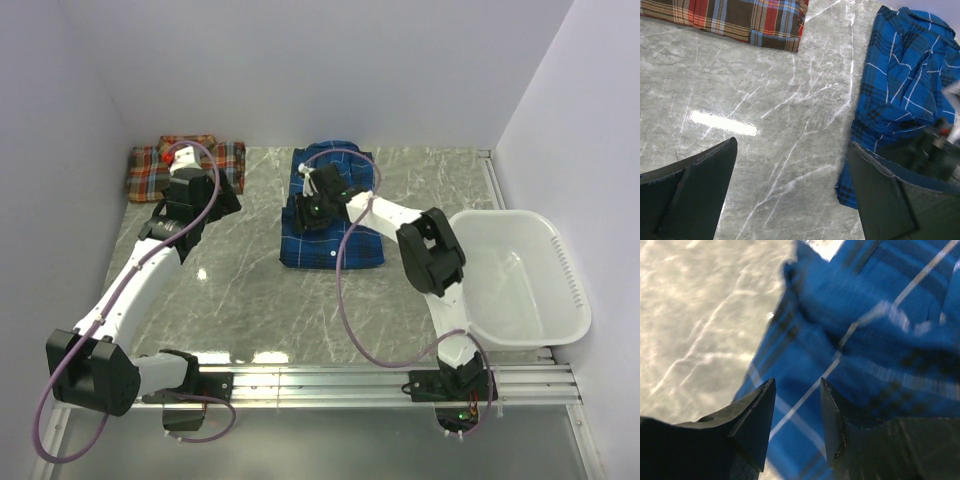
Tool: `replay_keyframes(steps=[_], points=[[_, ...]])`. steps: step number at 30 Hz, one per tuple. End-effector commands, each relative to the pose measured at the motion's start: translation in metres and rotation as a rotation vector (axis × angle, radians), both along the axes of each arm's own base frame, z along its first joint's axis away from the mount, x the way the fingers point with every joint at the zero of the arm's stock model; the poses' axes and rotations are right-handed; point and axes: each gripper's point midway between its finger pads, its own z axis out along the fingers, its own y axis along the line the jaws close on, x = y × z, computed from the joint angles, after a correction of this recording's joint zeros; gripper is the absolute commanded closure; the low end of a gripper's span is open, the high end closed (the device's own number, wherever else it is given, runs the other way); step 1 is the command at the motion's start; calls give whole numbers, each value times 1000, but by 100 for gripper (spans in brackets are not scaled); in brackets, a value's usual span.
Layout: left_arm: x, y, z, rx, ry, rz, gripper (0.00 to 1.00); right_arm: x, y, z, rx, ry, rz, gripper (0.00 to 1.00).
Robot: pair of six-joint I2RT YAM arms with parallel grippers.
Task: Fold and stack the long sleeve shirts
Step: Fold the shirt
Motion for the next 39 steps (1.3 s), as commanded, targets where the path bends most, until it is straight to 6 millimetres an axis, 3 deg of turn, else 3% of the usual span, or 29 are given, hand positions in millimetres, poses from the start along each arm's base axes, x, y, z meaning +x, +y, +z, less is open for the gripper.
replay_keyframes(steps=[1, 8, 13, 17, 20, 22, 23, 24, 26, 29, 32, 34, 39], points=[[4, 0, 7, -14, -20, 8, 3, 40, 6, 24, 35, -96, -13, 52], [6, -6, 3, -32, -12, -19, 4, 114, -18, 33, 54, -178, -155, 51], [7, -15, 0, -52, 2, -64, 3, 145, -36, 82, 119, -251, -222, 49], [6, -25, -4, -76, 21, -114, 4, 130, -48, 126, 211, -270, -247, 48], [7, -42, -4, -124, 17, -190, 5, 84, -65, 144, 294, -228, -253, 48], [8, -52, -5, -183, 16, -209, 7, 68, -74, 149, 324, -225, -265, 47], [6, -66, -4, -230, 19, -272, 9, 56, -81, 132, 307, -185, -281, 47], [10, -73, -7, -272, 29, -282, 10, 47, -87, 145, 314, -204, -283, 47], [11, -89, -11, -337, 62, -328, 10, 32, -98, 131, 267, -177, -302, 47], [18, -108, -38, -409, 161, -334, 10, 16, -114, 106, 203, -132, -353, 47], [23, -126, -76, -450, 261, -337, 11, 5, -124, 86, 183, -111, -382, 47], [25, -138, -88, -477, 296, -345, 12, 3, -123, 76, 191, -90, -381, 47], [26, -156, -139, -488, 416, -327, 16, -7, -128, 29, 164, 5, -423, 48]])
